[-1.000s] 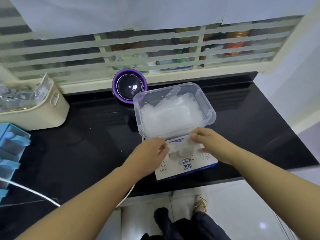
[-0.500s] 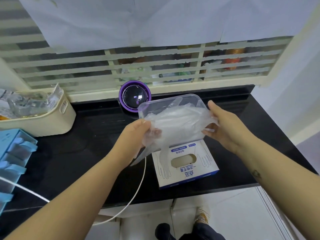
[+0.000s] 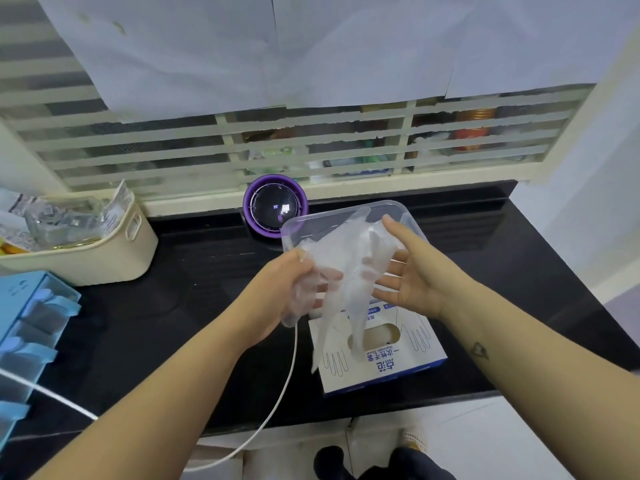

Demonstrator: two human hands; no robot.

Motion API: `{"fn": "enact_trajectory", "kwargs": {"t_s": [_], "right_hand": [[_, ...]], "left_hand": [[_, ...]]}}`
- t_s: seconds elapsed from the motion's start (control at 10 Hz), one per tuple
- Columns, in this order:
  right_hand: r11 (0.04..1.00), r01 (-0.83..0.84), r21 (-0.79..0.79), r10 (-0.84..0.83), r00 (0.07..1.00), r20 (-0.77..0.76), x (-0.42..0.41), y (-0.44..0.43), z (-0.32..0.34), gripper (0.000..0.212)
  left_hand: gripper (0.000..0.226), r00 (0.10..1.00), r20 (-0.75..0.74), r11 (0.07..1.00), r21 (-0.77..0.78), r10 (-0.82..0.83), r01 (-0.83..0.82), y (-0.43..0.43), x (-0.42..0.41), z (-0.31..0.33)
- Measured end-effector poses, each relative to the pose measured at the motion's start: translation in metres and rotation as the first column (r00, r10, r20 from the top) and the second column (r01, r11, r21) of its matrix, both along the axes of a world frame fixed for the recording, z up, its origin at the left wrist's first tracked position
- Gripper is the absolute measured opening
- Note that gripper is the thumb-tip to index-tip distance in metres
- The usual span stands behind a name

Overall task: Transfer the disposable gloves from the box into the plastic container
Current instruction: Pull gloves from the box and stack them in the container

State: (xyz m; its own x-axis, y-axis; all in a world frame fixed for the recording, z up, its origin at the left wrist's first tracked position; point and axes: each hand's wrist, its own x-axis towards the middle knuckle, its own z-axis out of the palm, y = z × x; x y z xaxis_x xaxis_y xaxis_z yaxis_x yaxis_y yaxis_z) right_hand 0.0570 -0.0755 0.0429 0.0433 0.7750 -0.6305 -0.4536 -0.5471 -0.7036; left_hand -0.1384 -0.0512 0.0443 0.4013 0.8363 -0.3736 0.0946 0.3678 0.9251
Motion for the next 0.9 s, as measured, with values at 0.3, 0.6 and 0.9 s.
{"fn": "enact_trajectory", "kwargs": {"t_s": [0.3,0.6,0.9], "right_hand": [[0.943,-0.314,0.109,0.244,0.876,0.415,0.020,0.028,0.010,0.018],[0.759,-0.610,0.230,0.159,0.515,0.842,0.013,0.042,0.050,0.012],[0.867,-0.467,0.175,0.143,0.568,0.811,0.055,0.059,0.018,0.007]], "left_hand": [[0.021,0.838,-0.544,0.999,-0.033,-0.035,0.021,0.027,-0.014,0.003],[0.038,0.849,-0.518,0.795,0.557,0.106,0.241,0.045,0.035,0.028],[0.014,0.815,-0.580,0.913,0.329,-0.007,0.242,0.092,0.029,0.026]]}}
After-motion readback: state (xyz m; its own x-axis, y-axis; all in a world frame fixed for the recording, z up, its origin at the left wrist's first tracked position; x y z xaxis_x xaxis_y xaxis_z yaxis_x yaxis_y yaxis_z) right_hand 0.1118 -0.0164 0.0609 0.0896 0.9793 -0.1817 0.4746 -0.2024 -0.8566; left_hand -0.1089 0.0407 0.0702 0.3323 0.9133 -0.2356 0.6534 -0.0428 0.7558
